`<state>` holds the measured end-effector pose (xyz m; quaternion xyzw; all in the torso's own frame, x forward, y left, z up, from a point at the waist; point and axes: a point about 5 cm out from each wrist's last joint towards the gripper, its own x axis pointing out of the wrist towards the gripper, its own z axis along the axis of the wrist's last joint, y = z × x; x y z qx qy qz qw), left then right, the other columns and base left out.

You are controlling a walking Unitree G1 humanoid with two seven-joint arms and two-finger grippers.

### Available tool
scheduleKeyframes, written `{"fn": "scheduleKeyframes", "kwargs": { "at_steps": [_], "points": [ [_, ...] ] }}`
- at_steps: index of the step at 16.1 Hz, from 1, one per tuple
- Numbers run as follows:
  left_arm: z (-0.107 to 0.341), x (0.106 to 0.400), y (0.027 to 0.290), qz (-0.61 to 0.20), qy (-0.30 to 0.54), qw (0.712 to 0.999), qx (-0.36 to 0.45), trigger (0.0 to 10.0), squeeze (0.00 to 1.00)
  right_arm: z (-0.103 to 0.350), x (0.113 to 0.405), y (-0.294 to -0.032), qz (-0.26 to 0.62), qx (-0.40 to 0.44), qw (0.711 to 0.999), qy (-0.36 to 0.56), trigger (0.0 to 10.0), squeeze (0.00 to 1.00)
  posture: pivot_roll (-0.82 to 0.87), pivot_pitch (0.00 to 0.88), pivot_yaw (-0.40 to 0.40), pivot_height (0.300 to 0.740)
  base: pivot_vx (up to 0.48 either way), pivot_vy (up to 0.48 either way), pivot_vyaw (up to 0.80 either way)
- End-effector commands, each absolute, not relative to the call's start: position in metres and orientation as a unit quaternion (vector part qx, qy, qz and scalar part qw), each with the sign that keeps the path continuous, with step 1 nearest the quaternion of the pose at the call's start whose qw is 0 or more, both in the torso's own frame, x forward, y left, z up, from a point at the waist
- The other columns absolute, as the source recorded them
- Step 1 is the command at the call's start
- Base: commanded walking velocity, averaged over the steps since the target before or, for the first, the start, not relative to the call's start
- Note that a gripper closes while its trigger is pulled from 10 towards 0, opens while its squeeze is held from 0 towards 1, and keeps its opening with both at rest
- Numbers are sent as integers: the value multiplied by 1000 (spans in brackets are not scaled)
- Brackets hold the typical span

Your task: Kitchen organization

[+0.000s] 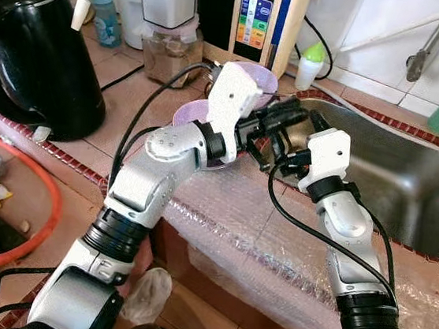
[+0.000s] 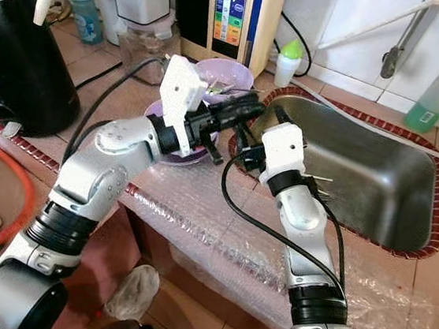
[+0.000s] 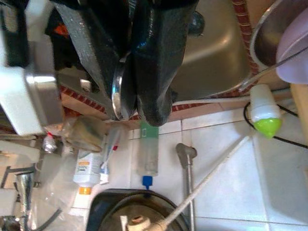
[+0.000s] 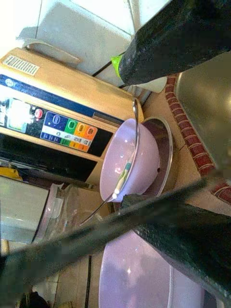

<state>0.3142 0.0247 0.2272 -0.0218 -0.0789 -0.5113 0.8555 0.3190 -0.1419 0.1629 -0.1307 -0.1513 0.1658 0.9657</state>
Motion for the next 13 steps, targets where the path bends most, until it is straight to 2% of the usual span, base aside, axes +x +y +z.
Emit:
{"fn": "scheduleKeyframes", "kwargs": {
  "at_steps": [1,13],
  "points": [
    [229,311,21,-519,-83,850,-12,0,0,164,322,-144,166,-131,966,-151,0,0,-25,16,51,740,0,0,0],
    [213,318,34,-474,-83,876,31,0,0,158,333,-153,157,-125,973,-111,0,0,-15,19,36,740,0,0,0]
  ]
}}
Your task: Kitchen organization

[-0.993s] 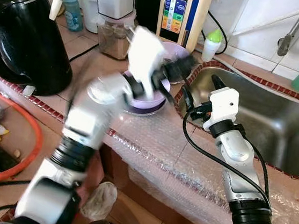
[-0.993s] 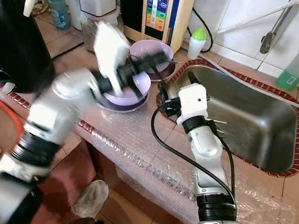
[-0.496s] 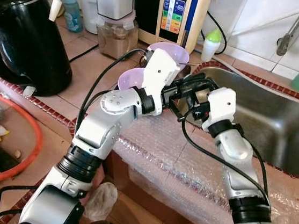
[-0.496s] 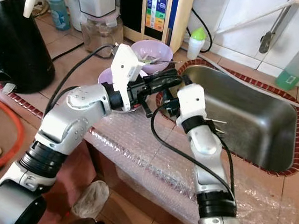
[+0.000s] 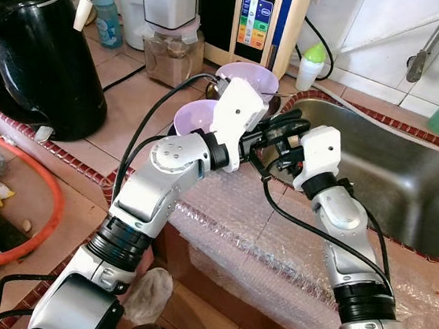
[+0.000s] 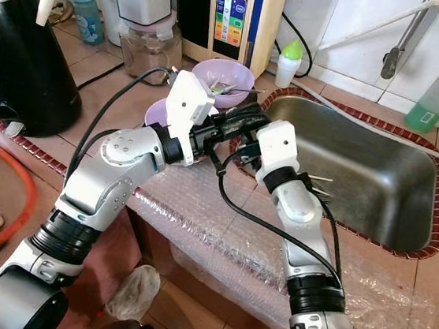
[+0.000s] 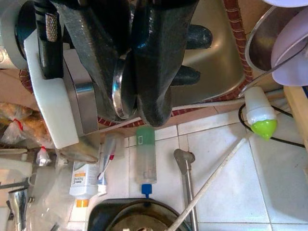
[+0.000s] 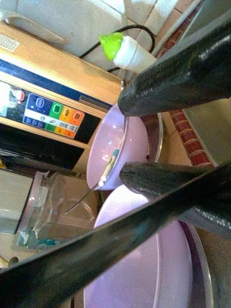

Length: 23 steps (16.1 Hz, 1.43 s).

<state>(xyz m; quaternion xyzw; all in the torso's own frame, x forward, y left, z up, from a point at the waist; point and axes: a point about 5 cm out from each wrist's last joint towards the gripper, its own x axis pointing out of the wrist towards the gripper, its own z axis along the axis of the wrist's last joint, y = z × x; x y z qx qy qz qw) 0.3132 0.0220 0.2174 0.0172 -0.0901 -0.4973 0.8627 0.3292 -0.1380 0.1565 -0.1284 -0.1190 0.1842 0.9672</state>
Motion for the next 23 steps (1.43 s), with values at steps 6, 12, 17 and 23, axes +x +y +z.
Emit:
{"fn": "scheduleKeyframes", "kwargs": {
  "at_steps": [6,12,17,23],
  "points": [
    [214,329,44,-438,-96,892,60,0,0,156,332,-155,156,-111,976,-104,0,0,-19,19,39,740,0,0,0],
    [214,337,55,-394,-121,906,100,0,0,160,337,-154,170,-125,971,-111,0,0,-8,20,35,740,0,0,0],
    [207,334,52,-409,-112,900,101,8980,1000,166,346,-157,175,-164,963,-123,0,0,-6,23,39,740,0,0,0],
    [191,323,60,-437,-79,889,110,10000,1000,177,374,-171,157,-219,955,-123,0,0,23,48,44,740,0,0,0]
  ]
}}
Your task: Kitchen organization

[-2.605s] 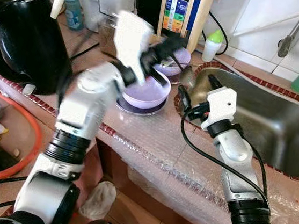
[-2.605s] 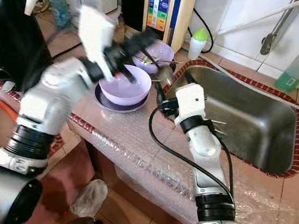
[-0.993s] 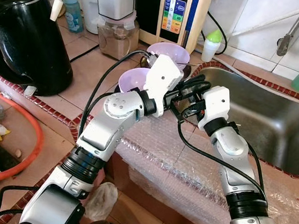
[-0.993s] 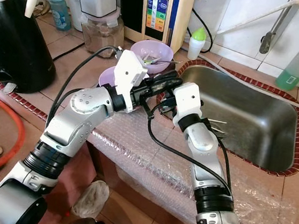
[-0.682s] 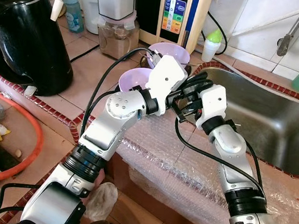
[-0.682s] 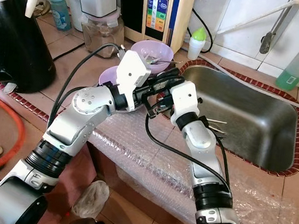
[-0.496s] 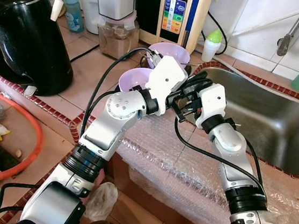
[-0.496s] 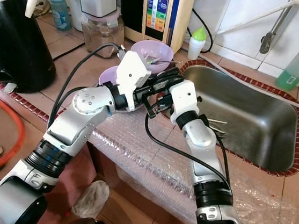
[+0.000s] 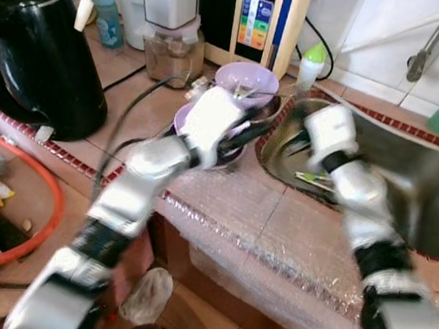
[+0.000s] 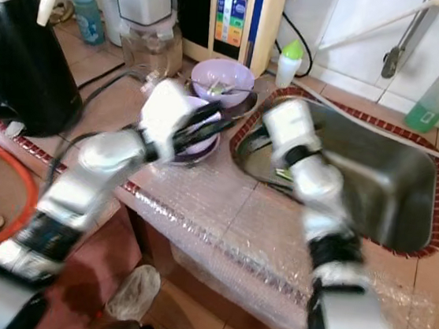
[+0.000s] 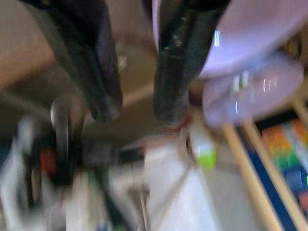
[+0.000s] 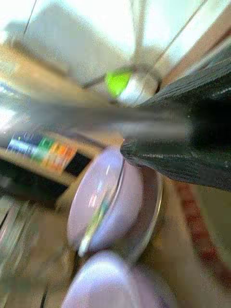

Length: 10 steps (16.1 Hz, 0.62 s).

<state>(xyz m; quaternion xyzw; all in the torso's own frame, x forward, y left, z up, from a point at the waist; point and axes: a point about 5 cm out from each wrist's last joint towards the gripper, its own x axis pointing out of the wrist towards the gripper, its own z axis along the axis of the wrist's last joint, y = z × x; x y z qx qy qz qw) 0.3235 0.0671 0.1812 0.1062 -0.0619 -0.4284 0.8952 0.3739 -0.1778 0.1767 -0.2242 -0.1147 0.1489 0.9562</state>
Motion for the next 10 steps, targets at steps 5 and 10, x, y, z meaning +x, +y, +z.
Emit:
{"fn": "scheduleKeyframes", "kwargs": {
  "at_steps": [5,10],
  "points": [
    [168,299,64,-482,-17,871,94,10000,1000,156,383,-181,123,-215,968,-48,0,0,65,76,38,740,0,0,0],
    [167,297,62,-483,-7,870,103,10000,1000,130,378,-181,116,-204,972,9,0,0,69,71,37,740,0,0,0]
  ]
}}
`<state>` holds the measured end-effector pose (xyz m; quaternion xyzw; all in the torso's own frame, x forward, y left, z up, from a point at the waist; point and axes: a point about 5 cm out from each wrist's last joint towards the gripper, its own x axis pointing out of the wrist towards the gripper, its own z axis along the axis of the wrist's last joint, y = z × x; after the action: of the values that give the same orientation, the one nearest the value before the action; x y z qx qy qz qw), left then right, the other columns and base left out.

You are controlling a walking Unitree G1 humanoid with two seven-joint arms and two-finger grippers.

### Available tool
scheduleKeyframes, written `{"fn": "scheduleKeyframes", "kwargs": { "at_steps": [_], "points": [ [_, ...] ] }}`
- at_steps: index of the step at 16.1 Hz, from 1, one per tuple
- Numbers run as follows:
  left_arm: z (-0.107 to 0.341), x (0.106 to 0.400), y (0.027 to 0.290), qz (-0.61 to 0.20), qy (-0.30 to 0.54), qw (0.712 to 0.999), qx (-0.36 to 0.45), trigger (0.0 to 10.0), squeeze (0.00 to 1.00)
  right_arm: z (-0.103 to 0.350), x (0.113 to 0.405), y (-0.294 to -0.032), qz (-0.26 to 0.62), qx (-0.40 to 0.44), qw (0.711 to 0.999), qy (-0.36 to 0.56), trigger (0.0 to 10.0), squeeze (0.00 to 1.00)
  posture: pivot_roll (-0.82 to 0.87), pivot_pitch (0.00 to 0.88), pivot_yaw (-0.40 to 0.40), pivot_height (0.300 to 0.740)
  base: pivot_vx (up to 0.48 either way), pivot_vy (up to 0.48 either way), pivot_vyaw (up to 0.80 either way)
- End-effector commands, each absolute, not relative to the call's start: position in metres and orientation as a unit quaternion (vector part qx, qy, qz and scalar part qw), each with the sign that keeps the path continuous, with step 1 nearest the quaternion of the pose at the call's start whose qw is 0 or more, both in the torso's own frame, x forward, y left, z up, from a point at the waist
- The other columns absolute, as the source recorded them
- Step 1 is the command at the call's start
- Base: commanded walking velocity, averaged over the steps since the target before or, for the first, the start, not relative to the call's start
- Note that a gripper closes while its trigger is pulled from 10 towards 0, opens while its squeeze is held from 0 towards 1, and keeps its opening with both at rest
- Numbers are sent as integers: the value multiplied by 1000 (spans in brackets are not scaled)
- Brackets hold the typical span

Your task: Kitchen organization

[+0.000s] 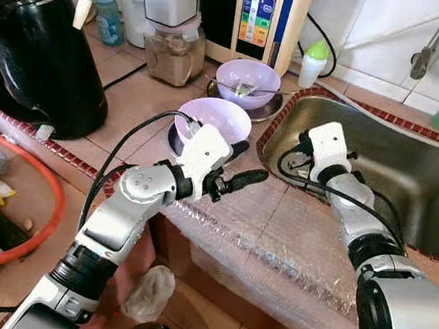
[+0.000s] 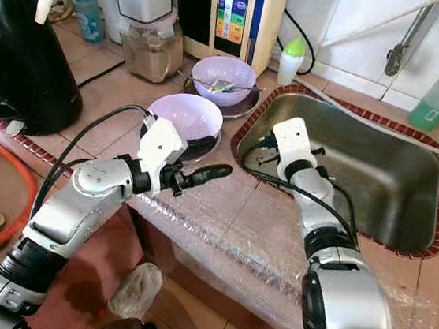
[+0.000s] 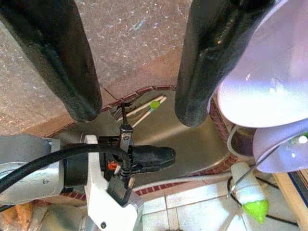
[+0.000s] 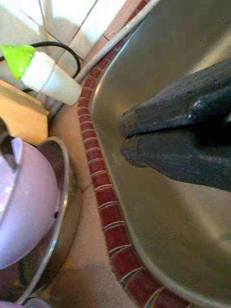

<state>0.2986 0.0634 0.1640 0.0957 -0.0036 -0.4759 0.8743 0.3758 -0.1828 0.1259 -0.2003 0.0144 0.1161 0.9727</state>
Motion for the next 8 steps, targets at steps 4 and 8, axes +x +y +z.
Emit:
{"fn": "scheduleKeyframes", "kwargs": {
  "at_steps": [4,8],
  "points": [
    [163,296,60,-487,4,867,106,10000,1000,117,372,-180,134,-199,970,29,10000,1000,56,68,38,740,0,0,0],
    [161,299,61,-481,7,869,113,10000,1000,110,367,-183,123,-180,975,27,10000,1000,45,55,33,740,0,0,0]
  ]
}}
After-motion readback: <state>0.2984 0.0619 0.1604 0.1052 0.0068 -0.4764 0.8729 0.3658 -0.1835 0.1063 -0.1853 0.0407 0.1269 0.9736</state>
